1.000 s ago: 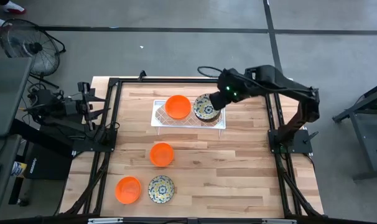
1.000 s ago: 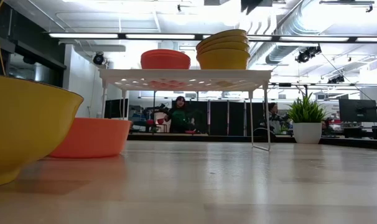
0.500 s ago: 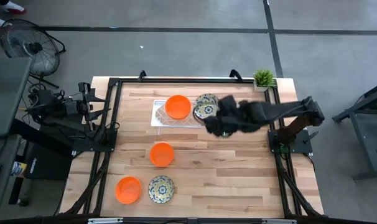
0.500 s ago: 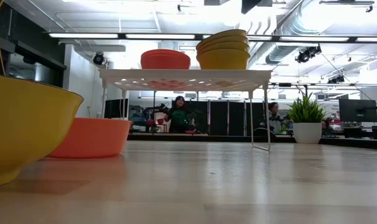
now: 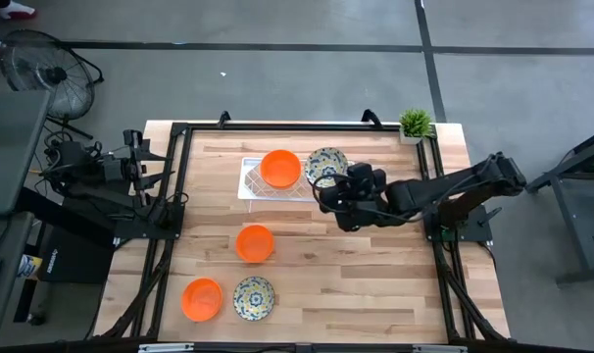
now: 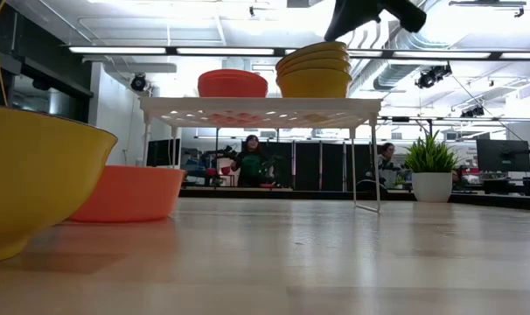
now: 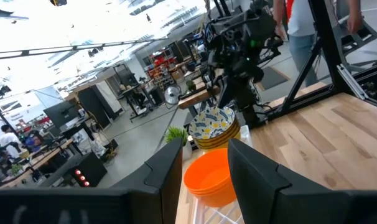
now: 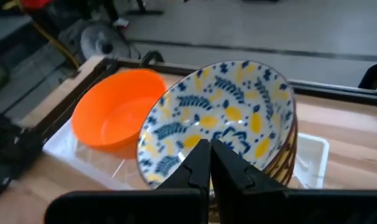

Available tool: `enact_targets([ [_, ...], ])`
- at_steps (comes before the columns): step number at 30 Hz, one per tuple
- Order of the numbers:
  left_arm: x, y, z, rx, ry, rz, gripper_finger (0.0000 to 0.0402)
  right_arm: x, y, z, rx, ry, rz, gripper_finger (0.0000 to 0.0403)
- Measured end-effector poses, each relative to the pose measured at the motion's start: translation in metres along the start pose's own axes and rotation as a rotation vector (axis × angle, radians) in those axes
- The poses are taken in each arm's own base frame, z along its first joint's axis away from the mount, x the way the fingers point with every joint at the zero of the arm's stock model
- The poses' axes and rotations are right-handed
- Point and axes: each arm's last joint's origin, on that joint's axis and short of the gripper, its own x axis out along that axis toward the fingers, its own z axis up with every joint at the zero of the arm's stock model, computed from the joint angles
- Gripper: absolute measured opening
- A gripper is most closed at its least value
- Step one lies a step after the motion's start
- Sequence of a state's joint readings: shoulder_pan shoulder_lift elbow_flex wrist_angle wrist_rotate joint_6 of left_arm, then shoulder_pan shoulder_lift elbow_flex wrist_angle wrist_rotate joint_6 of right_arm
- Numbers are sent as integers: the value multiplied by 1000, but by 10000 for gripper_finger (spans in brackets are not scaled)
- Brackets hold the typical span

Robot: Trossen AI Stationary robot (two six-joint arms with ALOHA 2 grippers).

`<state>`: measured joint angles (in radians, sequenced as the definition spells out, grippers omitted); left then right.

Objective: Pick & Place Mini bowls
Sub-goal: Stack the yellow patterned bowl on top of the other yellow patterned bowls on the shelf, then stack the orange bowl on top of the other orange bowls on the shelf

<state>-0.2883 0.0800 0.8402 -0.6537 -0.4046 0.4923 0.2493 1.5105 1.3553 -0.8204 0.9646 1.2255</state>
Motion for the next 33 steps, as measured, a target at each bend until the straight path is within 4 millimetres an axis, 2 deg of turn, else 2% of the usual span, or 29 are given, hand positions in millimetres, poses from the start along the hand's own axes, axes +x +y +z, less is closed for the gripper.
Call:
enact_targets([
  [6,0,0,0,-3,-1,-2,124,7,-5,1,-22,-2,-33,0],
  [18,0,0,0,1,2,-3,124,31,-15,17,-120,24,-105,0],
  [24,0,0,0,1,2,-3,124,42,-15,25,-146,41,-80,0],
  [28,0,0,0,-1,2,-2,124,38,-15,40,-144,19,-16,0],
  [33,0,0,-1,-27,10,12,124,19,-21,62,-104,-5,78,0],
])
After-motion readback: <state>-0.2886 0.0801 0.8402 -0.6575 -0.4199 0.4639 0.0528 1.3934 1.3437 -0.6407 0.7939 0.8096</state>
